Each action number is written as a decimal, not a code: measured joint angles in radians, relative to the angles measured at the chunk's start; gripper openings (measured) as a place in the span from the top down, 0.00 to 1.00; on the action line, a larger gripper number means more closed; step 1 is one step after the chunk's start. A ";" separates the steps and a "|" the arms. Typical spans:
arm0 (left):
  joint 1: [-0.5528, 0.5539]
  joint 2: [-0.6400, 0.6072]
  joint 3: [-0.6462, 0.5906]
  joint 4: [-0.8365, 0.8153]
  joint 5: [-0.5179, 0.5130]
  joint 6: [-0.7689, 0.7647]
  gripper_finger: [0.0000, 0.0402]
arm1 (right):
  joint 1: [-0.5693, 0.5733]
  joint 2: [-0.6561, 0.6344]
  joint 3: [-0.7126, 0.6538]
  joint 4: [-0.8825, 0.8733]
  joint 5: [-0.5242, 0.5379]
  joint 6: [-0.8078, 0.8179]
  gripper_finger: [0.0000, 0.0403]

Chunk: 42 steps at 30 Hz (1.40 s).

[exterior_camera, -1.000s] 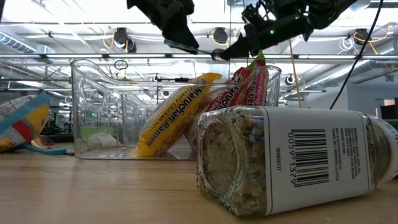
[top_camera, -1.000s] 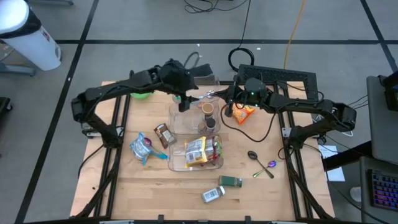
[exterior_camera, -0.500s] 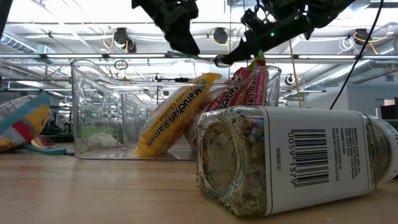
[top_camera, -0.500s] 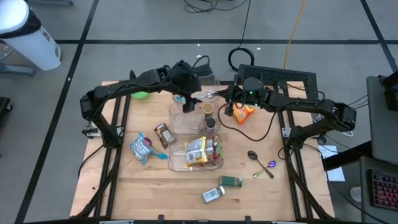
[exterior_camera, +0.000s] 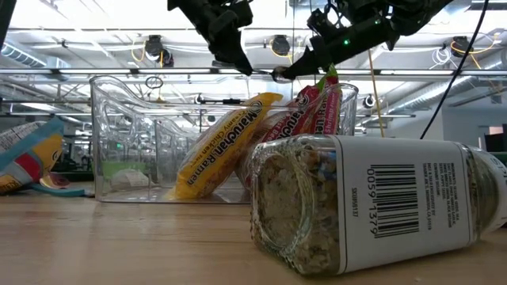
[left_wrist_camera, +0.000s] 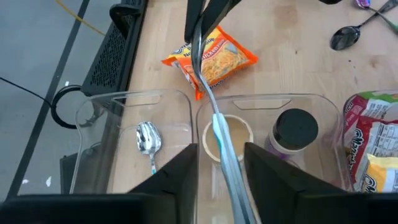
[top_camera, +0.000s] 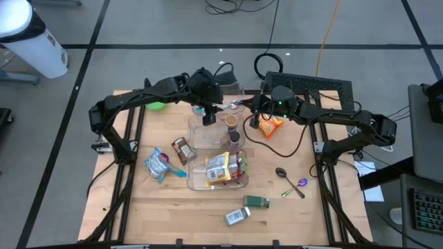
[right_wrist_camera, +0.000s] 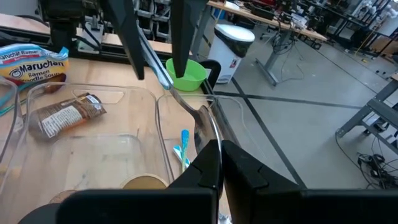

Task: Pick & Place Food Item
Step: Put the white patterned spoon into the top transparent bin

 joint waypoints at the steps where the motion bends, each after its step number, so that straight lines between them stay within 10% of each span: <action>1: 0.000 0.000 0.000 0.000 0.000 0.002 0.69 | 0.000 0.000 0.000 0.000 0.000 0.000 1.00; 7: 0.001 0.000 0.000 0.001 -0.008 0.024 0.93 | 0.000 0.000 0.000 -0.005 0.004 0.002 1.00; 17: 0.025 0.000 0.000 0.005 -0.010 0.093 0.93 | 0.000 -0.001 0.000 0.002 0.002 0.014 0.95; 34: 0.169 0.000 -0.110 0.091 0.140 0.083 0.93 | -0.025 -0.140 -0.051 -0.010 0.029 0.045 0.51; 42: 0.227 0.000 -0.234 0.201 0.211 0.083 0.93 | -0.027 -0.186 -0.253 0.270 0.028 0.124 0.48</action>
